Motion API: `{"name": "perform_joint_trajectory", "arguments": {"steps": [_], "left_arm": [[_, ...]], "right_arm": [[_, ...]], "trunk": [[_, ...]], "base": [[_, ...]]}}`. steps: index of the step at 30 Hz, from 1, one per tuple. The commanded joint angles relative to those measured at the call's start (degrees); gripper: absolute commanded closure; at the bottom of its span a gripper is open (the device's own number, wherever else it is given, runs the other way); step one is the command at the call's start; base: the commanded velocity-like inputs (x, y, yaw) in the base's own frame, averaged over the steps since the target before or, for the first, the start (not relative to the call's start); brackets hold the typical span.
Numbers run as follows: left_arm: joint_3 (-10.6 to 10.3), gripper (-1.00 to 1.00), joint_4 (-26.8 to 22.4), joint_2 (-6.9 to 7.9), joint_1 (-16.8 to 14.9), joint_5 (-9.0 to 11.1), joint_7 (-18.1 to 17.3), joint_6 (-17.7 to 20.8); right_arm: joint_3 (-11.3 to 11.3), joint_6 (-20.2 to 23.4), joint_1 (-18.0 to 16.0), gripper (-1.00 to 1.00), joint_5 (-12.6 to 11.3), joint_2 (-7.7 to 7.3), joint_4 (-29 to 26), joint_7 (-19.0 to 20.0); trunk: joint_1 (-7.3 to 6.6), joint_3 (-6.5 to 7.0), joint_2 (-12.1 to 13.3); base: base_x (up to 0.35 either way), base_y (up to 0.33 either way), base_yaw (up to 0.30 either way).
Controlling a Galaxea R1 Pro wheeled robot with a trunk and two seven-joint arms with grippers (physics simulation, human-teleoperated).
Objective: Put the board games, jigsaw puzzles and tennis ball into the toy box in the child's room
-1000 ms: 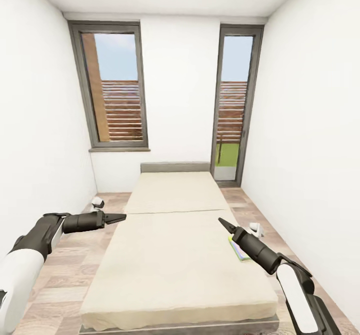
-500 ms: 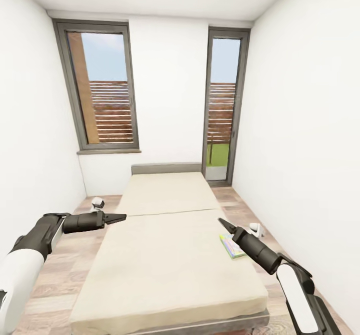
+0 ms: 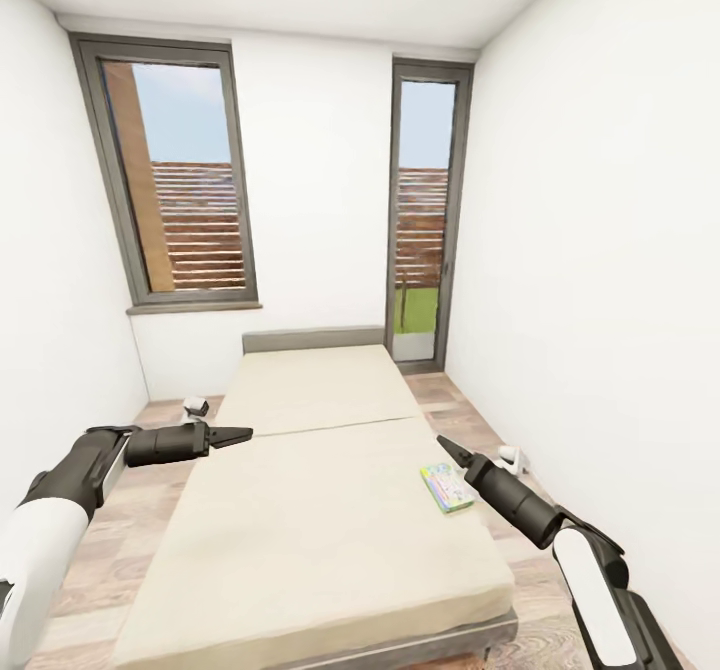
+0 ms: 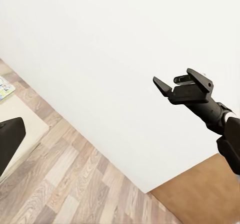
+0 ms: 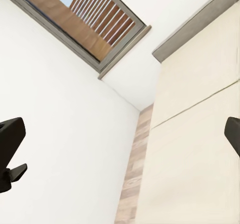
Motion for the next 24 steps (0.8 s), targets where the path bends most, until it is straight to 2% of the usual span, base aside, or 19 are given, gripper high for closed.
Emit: {"name": "perform_joint_trajectory", "arguments": {"steps": [1, 11, 24], "left_arm": [[0.26, -1.0, -0.03, -0.03, -0.02, -0.52, -0.41, 0.6], [0.26, -1.0, -0.03, -0.03, -0.01, -0.51, 0.45, 0.6], [0.26, -1.0, -0.03, -0.9, -0.02, -0.7, 0.59, 0.6]], "right_arm": [[-0.09, 0.36, -0.03, -1.0, -0.19, 0.07, 0.01, 0.13], [-0.07, 0.32, -0.01, -1.0, 0.03, 0.27, 0.01, 0.17], [-0.01, -0.77, -0.03, -1.0, 0.41, 0.42, 0.58, -0.31]], "trunk": [[0.03, -0.01, -0.05], [0.03, 0.17, -0.05], [0.03, 0.19, -0.05]], "base": [[0.0, -0.139, -0.14], [0.0, -0.206, -0.122], [0.0, -0.249, -0.013]]}}
